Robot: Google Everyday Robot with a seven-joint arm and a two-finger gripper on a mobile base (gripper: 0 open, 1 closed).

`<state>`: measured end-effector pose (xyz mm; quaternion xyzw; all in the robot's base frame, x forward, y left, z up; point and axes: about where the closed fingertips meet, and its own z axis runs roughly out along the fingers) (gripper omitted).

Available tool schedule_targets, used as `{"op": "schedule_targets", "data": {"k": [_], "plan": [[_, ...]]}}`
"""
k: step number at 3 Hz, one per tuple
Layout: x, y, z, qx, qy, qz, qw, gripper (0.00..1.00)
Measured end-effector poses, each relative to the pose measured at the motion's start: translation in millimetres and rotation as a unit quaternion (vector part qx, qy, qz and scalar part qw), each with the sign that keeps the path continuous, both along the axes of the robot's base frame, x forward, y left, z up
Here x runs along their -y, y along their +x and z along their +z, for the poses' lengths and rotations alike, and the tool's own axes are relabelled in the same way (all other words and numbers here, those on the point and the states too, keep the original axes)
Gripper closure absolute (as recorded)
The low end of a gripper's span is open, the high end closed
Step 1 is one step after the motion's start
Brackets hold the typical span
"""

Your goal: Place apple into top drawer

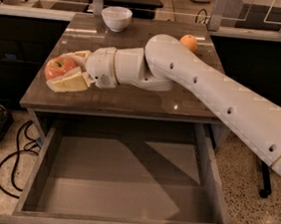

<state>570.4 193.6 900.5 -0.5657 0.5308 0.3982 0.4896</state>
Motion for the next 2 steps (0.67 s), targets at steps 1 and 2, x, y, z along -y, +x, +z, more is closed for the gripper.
{"op": "schedule_targets", "data": {"k": [1, 2], "plan": [[31.4, -28.1, 3.0, 0.011, 0.008, -0.002, 0.9999, 1.0], [61.4, -54.2, -8.3, 0.014, 0.001, -0.026, 0.9996, 1.0]]}}
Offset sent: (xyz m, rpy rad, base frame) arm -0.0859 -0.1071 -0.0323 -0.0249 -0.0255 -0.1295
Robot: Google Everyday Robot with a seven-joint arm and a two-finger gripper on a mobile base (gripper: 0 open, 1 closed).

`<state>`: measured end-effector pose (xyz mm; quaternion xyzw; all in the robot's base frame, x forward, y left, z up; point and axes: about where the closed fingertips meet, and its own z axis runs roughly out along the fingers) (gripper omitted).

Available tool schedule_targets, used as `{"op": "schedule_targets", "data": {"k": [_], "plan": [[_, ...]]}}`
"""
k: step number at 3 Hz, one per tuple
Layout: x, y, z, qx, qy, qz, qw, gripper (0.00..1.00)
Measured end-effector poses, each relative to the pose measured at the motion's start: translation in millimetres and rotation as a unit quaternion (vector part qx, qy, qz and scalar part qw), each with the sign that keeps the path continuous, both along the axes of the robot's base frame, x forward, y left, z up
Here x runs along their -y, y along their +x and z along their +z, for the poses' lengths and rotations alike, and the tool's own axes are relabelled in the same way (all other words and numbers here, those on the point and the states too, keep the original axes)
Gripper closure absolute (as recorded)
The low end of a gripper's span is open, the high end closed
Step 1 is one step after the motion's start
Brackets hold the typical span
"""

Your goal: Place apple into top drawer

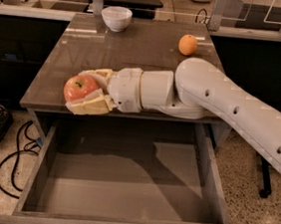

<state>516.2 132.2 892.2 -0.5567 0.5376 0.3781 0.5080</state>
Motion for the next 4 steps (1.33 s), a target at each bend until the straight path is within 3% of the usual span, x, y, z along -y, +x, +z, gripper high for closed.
{"op": "schedule_targets", "data": {"k": [2, 3, 4], "plan": [[52.0, -41.5, -62.7, -0.002, -0.027, -0.051, 0.9984, 1.0], [48.7, -41.1, -70.2, -0.008, -0.021, -0.05, 0.9985, 1.0], [46.6, -43.1, -108.0, -0.028, -0.026, -0.057, 0.9977, 1.0]]}}
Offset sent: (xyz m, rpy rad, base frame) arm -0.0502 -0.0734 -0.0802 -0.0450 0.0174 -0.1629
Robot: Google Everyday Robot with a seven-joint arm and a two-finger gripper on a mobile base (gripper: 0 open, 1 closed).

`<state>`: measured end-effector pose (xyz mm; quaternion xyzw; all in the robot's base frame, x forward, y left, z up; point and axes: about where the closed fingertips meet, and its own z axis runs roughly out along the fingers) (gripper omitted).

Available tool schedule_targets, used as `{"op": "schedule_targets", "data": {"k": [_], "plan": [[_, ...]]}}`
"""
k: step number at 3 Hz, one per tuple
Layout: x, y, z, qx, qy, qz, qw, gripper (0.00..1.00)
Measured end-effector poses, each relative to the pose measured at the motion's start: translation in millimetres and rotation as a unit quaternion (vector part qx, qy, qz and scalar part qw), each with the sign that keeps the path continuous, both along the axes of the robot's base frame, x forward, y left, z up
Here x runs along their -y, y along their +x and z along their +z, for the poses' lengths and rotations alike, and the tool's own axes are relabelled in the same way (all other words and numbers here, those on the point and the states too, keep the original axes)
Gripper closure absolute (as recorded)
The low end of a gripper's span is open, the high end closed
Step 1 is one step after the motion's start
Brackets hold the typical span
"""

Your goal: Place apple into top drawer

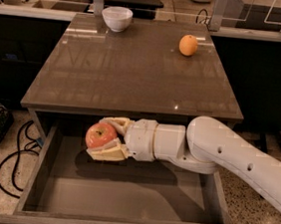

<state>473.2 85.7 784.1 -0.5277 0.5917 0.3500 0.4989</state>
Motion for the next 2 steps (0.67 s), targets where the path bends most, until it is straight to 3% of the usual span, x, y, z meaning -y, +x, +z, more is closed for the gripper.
{"op": "schedule_targets", "data": {"k": [2], "plan": [[-9.9, -14.5, -84.7, -0.027, -0.022, -0.011, 0.9993, 1.0]]}}
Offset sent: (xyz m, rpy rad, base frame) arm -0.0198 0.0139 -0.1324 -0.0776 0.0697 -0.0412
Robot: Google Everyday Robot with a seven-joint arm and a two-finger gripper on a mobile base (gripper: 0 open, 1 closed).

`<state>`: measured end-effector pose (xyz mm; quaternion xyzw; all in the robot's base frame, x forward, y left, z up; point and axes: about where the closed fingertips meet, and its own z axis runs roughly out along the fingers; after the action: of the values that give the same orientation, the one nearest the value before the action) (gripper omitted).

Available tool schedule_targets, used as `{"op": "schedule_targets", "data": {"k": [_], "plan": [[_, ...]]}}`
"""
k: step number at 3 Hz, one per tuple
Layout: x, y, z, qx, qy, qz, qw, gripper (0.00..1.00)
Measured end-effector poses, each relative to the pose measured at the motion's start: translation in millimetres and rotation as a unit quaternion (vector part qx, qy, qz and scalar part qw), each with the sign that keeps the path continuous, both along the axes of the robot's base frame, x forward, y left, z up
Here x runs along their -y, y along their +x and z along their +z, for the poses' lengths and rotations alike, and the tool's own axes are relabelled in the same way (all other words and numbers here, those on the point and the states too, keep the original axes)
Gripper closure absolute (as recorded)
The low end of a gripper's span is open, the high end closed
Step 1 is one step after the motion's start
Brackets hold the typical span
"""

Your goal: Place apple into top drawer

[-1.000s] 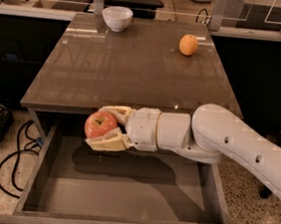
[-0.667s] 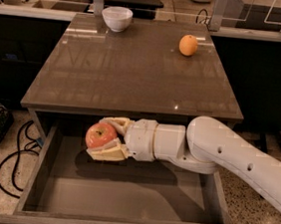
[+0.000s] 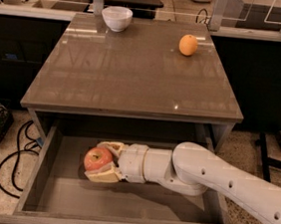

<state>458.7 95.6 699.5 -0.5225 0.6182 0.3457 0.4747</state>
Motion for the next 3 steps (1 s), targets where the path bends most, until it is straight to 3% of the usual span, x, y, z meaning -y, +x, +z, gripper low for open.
{"op": "schedule_targets", "data": {"k": [2, 3], "plan": [[-24.9, 0.8, -47.1, -0.006, 0.004, 0.009, 0.9999, 1.0], [-35.7, 2.7, -64.1, -0.026, 0.001, 0.018, 0.9995, 1.0]]}}
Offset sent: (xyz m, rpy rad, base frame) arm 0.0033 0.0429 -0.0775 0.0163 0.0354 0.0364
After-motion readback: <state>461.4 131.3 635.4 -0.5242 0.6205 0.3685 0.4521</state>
